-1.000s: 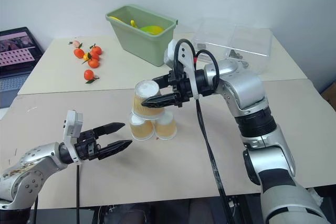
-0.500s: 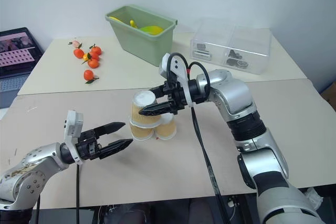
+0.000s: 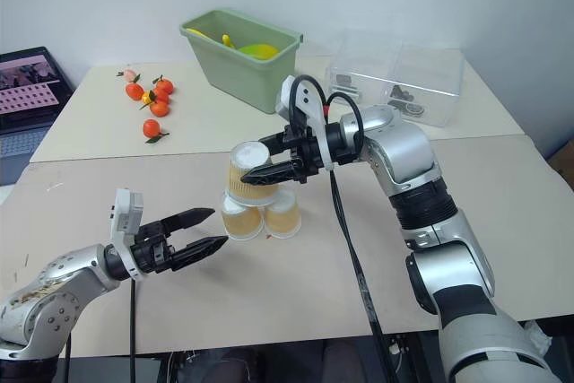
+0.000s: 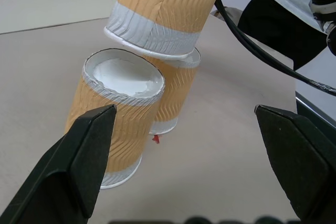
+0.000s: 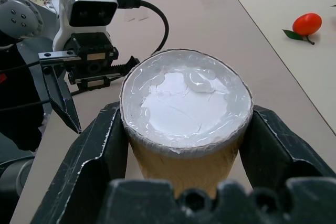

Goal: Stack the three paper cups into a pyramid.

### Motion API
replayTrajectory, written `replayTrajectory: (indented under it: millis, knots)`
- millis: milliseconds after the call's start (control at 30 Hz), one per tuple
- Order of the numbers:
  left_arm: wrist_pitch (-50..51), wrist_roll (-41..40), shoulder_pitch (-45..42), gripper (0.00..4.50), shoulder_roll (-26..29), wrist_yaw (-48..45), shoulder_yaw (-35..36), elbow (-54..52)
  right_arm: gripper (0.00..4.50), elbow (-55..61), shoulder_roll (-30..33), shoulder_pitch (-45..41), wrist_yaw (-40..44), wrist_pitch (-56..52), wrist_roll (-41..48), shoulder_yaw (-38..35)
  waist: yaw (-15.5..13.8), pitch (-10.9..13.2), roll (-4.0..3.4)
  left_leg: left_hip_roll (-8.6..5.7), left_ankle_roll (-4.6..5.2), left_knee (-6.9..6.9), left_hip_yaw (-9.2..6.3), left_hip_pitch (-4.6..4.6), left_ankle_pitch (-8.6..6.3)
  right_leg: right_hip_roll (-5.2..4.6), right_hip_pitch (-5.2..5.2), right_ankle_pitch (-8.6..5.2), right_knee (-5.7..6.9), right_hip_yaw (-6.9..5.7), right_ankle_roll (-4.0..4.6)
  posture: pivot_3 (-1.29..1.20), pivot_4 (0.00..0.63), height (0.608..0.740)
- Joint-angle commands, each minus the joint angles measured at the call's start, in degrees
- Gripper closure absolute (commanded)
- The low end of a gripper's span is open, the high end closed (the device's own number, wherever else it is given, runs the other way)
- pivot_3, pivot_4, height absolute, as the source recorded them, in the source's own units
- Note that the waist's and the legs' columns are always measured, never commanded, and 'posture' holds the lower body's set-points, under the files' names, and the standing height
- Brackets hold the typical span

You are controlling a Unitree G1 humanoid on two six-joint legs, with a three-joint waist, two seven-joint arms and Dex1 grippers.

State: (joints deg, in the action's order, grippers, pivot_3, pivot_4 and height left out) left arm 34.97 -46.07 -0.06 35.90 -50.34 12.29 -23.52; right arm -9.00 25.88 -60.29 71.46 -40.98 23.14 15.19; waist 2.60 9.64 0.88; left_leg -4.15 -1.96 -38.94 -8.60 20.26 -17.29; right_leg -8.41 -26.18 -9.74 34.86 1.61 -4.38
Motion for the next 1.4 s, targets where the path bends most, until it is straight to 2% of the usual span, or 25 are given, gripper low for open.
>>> replayTrajectory:
  millis: [33,67,700,767,1033,1133,1333,1400]
  knots:
    - [-1.0,-0.5,-0.6,0.00,-0.1,-0.2,0.2,-1.4,0.19,1.3,0.0,-0.4,0.1,1.6,-0.1,-0.9,0.0,0.0,0.00,0.00,0.00,0.00,0.00,0.00,0.00,0.00,0.00,0.00,0.00,0.00,0.00,0.00,0.150,0.738]
    - [-1.0,-0.5,-0.6,0.00,0.0,-0.2,0.3,-1.4,0.02,1.2,0.0,-0.5,-0.3,1.5,-0.3,-0.9,0.0,0.0,0.00,0.00,0.00,0.00,0.00,0.00,0.00,0.00,0.00,0.00,0.00,0.00,0.00,0.00,0.150,0.738]
    - [-0.6,-1.4,-1.9,0.00,-1.0,0.5,0.8,0.0,0.02,0.1,4.1,-2.8,1.4,0.1,2.4,-6.5,0.0,0.0,0.00,0.00,0.00,-0.01,0.01,0.00,0.00,0.00,0.00,0.00,0.01,0.00,0.00,0.00,0.150,0.738]
    - [0.2,-3.1,-1.3,0.00,-1.2,1.3,2.6,-0.3,0.02,0.5,5.8,-2.4,1.6,-0.4,2.9,-8.0,-0.1,0.0,0.00,0.00,0.00,-0.01,0.01,0.01,0.00,0.00,0.00,0.00,0.00,0.00,0.00,0.00,0.150,0.738]
    - [4.5,-13.8,8.5,0.00,1.0,4.8,17.3,-2.1,0.02,5.0,17.6,6.4,0.8,-3.2,6.6,-18.0,-0.2,0.0,0.01,0.01,0.33,0.00,0.08,0.01,-0.19,0.00,0.00,0.00,-0.05,0.03,0.00,0.00,0.150,0.738]
    - [3.5,-14.5,8.9,0.00,0.1,7.6,21.2,0.2,0.02,3.5,19.5,9.3,-1.8,-1.4,6.2,-21.8,-0.2,0.0,0.01,0.03,0.38,-0.02,0.16,-0.05,-0.21,0.00,0.01,-0.01,-0.05,0.05,0.01,0.00,0.150,0.738]
    - [-4.9,-1.7,6.2,0.00,-4.2,19.0,20.1,2.3,0.02,-3.0,17.5,15.6,-15.3,9.7,2.2,-31.2,-0.8,-0.1,0.12,0.03,0.34,-0.05,0.43,-0.25,-0.19,0.00,0.13,0.02,-0.06,0.22,0.05,0.00,0.150,0.738]
    - [-5.5,-1.0,5.4,0.00,-6.1,21.6,20.3,2.3,0.02,-2.9,15.9,17.6,-19.3,10.1,2.9,-33.7,-1.0,-0.1,0.17,0.03,0.33,-0.04,0.52,-0.29,-0.19,0.00,0.13,0.02,-0.06,0.31,0.05,0.00,0.150,0.738]
